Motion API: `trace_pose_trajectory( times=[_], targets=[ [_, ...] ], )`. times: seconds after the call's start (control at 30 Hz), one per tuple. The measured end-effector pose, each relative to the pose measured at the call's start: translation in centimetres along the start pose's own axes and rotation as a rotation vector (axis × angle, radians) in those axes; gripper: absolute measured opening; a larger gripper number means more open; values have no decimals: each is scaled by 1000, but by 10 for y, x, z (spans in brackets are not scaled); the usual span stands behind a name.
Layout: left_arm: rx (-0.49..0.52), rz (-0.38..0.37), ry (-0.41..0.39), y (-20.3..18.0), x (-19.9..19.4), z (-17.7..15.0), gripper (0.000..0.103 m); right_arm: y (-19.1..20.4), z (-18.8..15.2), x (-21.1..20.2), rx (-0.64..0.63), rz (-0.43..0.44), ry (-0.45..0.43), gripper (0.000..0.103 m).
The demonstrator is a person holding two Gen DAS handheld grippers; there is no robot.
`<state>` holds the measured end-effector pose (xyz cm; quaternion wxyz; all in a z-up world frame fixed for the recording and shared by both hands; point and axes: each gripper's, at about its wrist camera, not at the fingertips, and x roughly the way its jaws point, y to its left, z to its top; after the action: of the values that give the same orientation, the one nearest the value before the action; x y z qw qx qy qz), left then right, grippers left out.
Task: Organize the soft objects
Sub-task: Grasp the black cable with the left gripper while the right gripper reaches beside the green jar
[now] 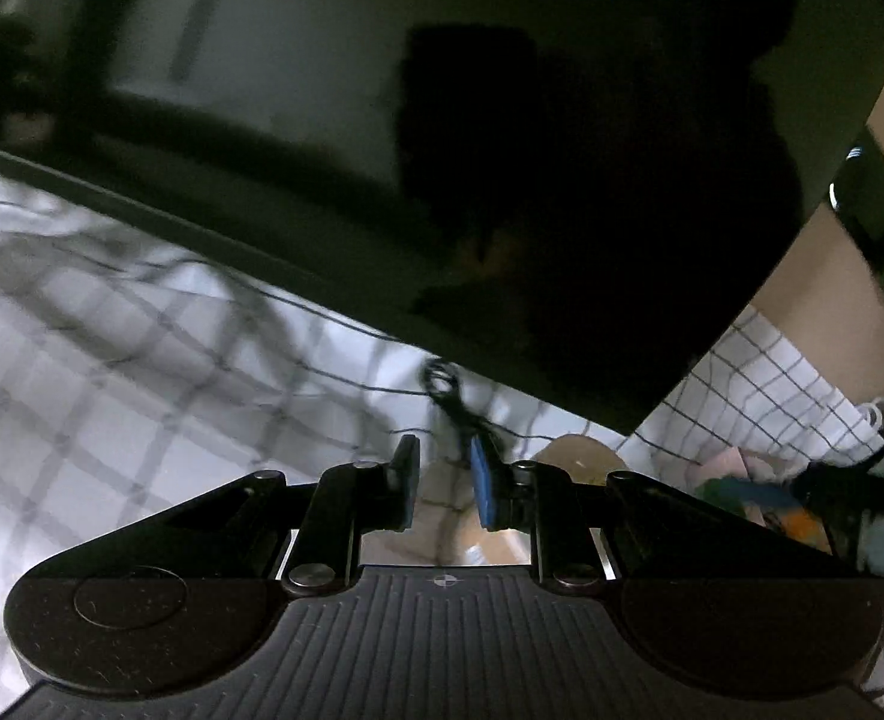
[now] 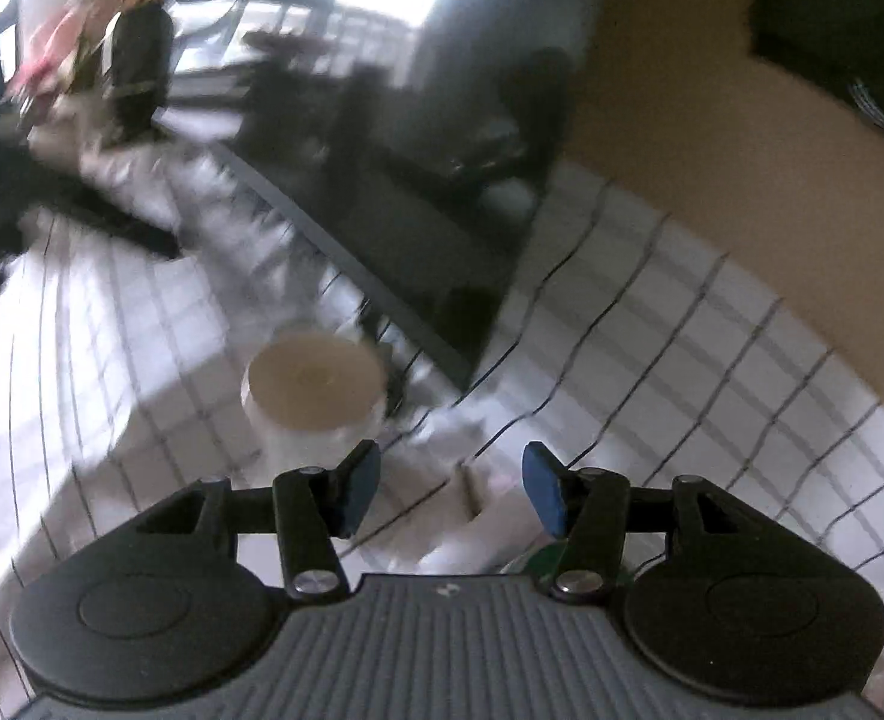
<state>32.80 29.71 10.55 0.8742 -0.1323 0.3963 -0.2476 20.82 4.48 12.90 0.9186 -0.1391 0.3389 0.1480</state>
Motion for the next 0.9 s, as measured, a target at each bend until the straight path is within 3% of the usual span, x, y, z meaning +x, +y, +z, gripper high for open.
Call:
trace_pose_trajectory(
  times=[0.17,0.3,0.37,0.47,0.7,0.9],
  targets=[
    [-27,-25,67,-4,62,7,21,14,-27,10,-13,17,15,54],
    [-30,-24,129,-5,96,9,21,7,-38,18,62,30,36,54],
    [-46,-13,151,-4,105,11,21,3,-44,23,95,29,52,54],
    [-97,-24,183,-1,118,16,28,-1,-50,31,139,38,73,54],
    [-126,25,179,-3,137,12,24,5,-53,37,144,45,73,54],
    [-124,21,178,-3,140,6,23,15,-56,37,102,15,66,54]
  ],
)
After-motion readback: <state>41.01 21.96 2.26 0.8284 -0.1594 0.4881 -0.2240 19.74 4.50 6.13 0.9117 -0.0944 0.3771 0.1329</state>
